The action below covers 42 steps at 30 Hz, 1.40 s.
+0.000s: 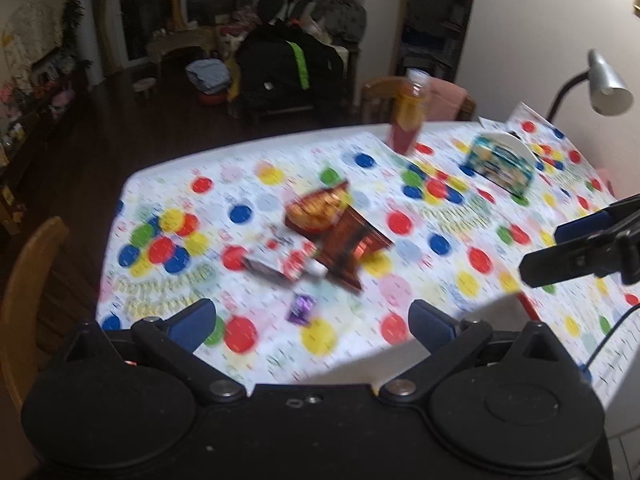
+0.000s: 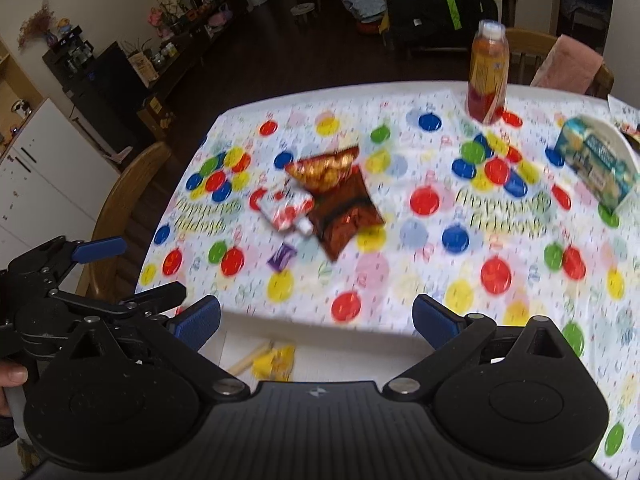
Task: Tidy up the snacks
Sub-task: 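Move both tools back over the remaining snacks on the table, then grasp the white spouted pouch with left tool while right tool grasps red-brown foil bag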
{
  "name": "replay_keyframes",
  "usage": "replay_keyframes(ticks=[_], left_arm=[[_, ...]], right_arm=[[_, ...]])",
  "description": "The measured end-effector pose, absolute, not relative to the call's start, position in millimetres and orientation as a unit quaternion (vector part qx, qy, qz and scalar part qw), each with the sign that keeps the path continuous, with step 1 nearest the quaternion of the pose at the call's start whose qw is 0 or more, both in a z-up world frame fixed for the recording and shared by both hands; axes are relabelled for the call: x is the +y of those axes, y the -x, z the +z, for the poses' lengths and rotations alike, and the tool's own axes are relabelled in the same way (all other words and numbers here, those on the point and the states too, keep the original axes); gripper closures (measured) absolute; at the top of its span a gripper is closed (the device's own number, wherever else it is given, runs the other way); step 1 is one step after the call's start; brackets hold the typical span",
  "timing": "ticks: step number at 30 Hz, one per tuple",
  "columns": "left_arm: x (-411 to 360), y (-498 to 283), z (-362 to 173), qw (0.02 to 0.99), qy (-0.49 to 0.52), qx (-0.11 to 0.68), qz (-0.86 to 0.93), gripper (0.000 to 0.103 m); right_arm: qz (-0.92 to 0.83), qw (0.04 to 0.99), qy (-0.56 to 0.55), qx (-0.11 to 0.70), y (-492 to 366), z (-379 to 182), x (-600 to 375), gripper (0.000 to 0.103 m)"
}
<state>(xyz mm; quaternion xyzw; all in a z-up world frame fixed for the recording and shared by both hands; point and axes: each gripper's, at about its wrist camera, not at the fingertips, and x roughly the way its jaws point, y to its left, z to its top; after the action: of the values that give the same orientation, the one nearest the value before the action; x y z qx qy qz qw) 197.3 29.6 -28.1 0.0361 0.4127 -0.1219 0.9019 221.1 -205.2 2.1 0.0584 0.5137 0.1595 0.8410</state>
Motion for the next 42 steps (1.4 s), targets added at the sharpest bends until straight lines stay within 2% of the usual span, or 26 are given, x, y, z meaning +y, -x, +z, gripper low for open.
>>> replay_keyframes(ticks=[11,35,42], left_arm=[[37.9,-256.8,-48.2,0.9,-0.067,0.418,-0.103,0.001],[22.3,-354.1,-156.4,0.823,-0.158,0.505,-0.208,0.002],[12.4,-364.5,-178.5,0.791,-0.218,0.518,-0.24,0.002]], right_arm=[[0.138,0.834,-0.064,0.531,-298.5,-7.6,-193.5,0.0],[0.086,0.766,-0.106,0.629,-401.5,-130.2,-172.6,0.0],[0.09,0.753,-0.098,0.645,-419.8,-158.7,-168.3,0.0]])
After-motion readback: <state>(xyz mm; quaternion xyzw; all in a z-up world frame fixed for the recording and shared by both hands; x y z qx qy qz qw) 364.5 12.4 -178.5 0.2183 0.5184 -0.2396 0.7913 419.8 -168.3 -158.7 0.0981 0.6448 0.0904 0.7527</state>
